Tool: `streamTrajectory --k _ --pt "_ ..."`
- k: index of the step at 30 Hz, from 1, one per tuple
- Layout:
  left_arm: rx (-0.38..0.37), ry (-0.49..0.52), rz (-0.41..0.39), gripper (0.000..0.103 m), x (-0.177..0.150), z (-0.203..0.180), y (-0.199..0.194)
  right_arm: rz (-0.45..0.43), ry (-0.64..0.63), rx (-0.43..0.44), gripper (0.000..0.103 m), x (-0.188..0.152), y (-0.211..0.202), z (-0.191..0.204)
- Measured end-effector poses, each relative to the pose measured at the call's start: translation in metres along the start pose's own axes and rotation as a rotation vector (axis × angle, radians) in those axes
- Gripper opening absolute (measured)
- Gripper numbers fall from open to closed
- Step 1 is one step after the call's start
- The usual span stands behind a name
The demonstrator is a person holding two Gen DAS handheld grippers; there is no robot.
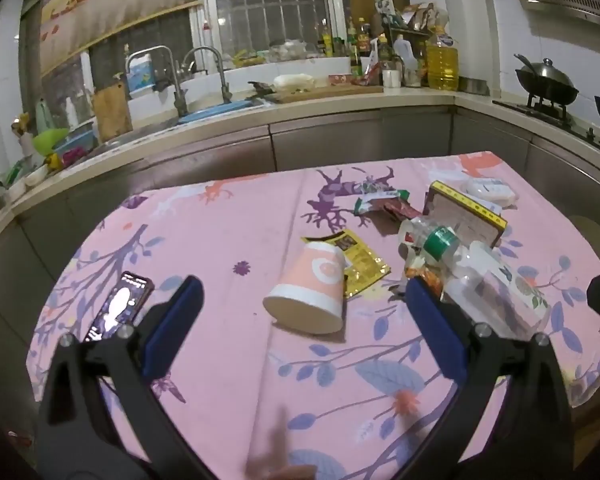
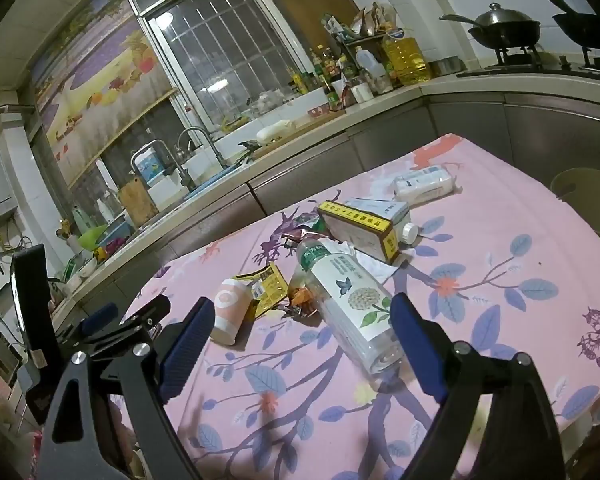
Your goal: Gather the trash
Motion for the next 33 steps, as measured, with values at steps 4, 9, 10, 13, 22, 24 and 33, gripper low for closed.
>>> streamTrajectory --k 4,9,10,13,22,24,33 --pt "-0.002 0.003 0.007 0.097 -0.001 -0.002 0.0 0.003 0.001 -0.001 0.086 0.004 -0.001 0.003" --pt "-0.012 -0.002 0.028 0.097 -0.005 -0.003 0.004 0.003 -0.001 0.0 0.086 -0.005 0.003 -0.003" --pt "-0.015 -0.004 0.035 0.097 -0.006 -0.003 0.005 0.005 0.001 -0.001 0.086 -0.003 0.001 -0.001" --pt "-0.02 -0.006 0.049 0.097 -0.009 -0.004 0.009 0.006 0.002 -0.002 0.086 -0.002 -0.001 -0.001" --pt "-0.03 -0.016 0.08 0.097 -0.016 -0.003 0.017 0.032 0.0 -0.024 0.086 -0.012 0.018 -0.004" --pt "-0.038 -0.021 0.089 0.097 -0.019 -0.004 0.019 0.05 -0.001 -0.042 0.086 -0.015 0.02 -0.007" --pt "-0.052 -0.031 0.138 0.097 -0.044 -0.007 0.026 0.134 -0.004 -0.153 0.086 -0.024 0.027 -0.021"
Point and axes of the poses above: each gripper's, at about its wrist camera, not at the fingertips, and y roughly the way its jaws point, z to its left, x to its top, the point moved 8 cm from there along y, roughly the way its jaws point, and after that the axes turned 7 degrees about -y, right-handed, at the moved point
